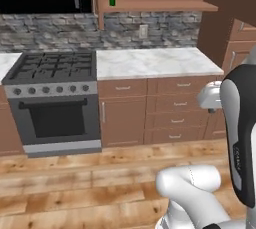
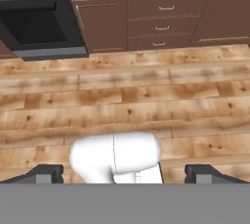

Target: Get the candle and the beer from the cabinet and move them to the dining counter.

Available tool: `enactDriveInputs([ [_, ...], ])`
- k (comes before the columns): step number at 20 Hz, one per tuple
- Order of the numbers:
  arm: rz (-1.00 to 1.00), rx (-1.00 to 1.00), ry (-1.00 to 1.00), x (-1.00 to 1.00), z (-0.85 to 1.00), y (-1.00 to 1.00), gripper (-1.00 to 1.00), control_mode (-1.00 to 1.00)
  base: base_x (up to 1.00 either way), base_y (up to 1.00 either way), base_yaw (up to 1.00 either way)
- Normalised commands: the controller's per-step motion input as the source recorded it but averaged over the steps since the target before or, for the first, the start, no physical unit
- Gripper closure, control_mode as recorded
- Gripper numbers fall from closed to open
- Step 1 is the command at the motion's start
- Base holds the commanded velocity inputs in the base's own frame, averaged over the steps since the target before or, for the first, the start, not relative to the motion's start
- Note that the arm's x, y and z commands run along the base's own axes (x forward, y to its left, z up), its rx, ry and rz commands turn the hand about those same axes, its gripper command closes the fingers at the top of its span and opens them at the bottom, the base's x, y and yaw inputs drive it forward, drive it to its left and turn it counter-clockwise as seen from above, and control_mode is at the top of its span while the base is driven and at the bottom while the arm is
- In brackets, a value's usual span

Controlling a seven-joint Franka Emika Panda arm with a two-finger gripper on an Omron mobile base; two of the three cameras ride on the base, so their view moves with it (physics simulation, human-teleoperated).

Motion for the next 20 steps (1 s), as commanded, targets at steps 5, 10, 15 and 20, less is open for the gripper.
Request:
enactDriveInputs([
  [5,0.0,0.0,0.0,0.0,0.0,0.0,-1.0,1.0,0.55,-0.85,0.0],
  [10,0.0,0.0,0.0,0.0,0.0,0.0,-1.0,1.0,0.65,-0.32,0.0],
  [15,0.0,0.0,0.0,0.0,0.0,0.0,-1.0,1.0,0.77,0.02,0.0],
  [20,0.0,0.0,0.0,0.0,0.0,0.0,-1.0,1.0,0.75,0.11,0.0],
])
